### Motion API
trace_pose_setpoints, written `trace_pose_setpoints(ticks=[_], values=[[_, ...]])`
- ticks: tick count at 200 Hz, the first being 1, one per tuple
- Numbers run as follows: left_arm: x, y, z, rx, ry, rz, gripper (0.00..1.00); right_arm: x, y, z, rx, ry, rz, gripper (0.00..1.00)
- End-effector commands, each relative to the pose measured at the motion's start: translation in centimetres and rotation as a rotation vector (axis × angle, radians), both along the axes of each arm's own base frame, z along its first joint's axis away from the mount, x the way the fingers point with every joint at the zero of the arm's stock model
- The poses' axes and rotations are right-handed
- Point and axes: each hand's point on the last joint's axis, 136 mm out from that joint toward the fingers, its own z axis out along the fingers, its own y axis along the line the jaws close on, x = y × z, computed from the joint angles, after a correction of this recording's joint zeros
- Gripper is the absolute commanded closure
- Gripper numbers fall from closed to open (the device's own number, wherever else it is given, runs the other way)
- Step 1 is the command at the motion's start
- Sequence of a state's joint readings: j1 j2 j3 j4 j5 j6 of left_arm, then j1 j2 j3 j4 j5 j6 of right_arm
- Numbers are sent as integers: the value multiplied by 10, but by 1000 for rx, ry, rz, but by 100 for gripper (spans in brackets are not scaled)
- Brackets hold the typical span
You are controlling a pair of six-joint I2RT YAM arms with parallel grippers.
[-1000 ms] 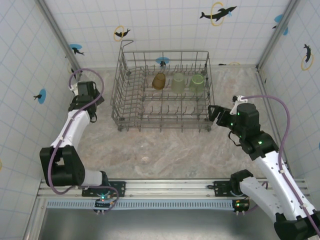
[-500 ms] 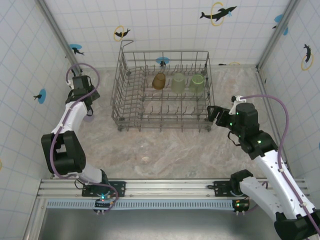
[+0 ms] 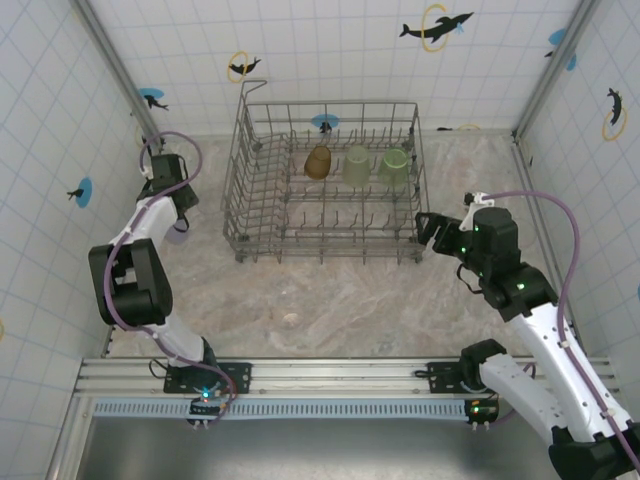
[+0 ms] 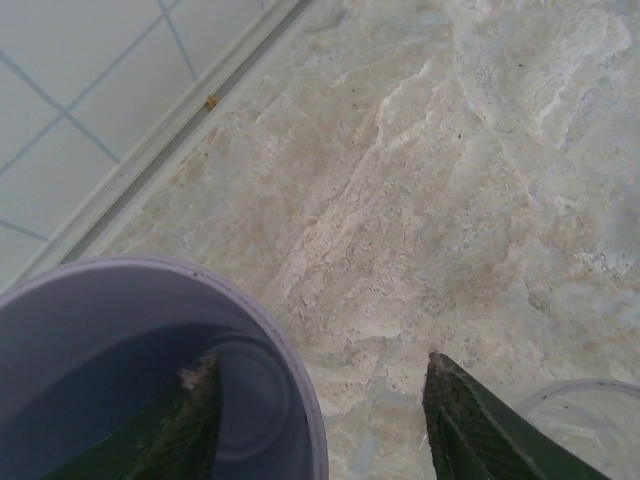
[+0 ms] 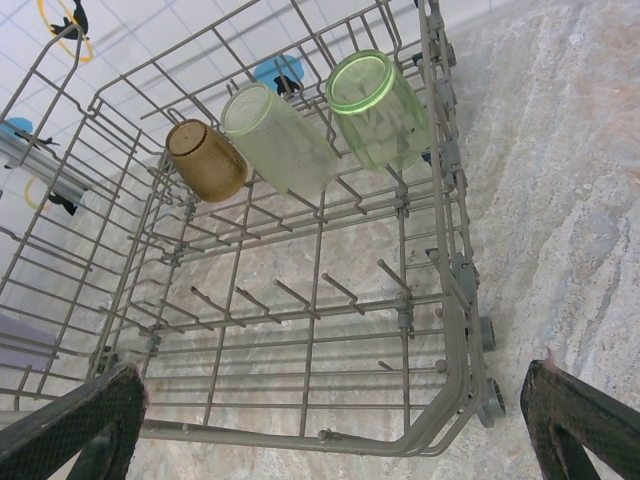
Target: Load the cups into the dish rack
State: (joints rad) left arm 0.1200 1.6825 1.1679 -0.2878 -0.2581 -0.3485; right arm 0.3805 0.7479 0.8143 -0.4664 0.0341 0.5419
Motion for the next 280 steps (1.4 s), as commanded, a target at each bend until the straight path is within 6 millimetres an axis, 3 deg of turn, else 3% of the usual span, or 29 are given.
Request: trace_pose_setpoints(ticks=[1,40,66,94,135,173,200,280], values=[[4,7,2,0,-1,23,50,-1,-2,10,5,-23,-14,0],[2,7,-7,-12,15,25,73,0,-1,10,0,-16,-8,0],[-1,7,-13,-13,35,26,100,1,-2,12,-3,-20,-16,0],[-6,9,-14,-2,51,33,100,1,-1,12,4,-23,-14,0],[-15,11,2,24,45,30,100,3,1,7,4,-12,-6,0],[-22,11,26,45,14,23,100,6,4,4,-2,-1,7,0],[-17,9,47,31,-46,20,100,7,6,3,2,3,11,0],[-14,-14,105,-91,-290,-23,100,10,15,-2,32,17,39,0]])
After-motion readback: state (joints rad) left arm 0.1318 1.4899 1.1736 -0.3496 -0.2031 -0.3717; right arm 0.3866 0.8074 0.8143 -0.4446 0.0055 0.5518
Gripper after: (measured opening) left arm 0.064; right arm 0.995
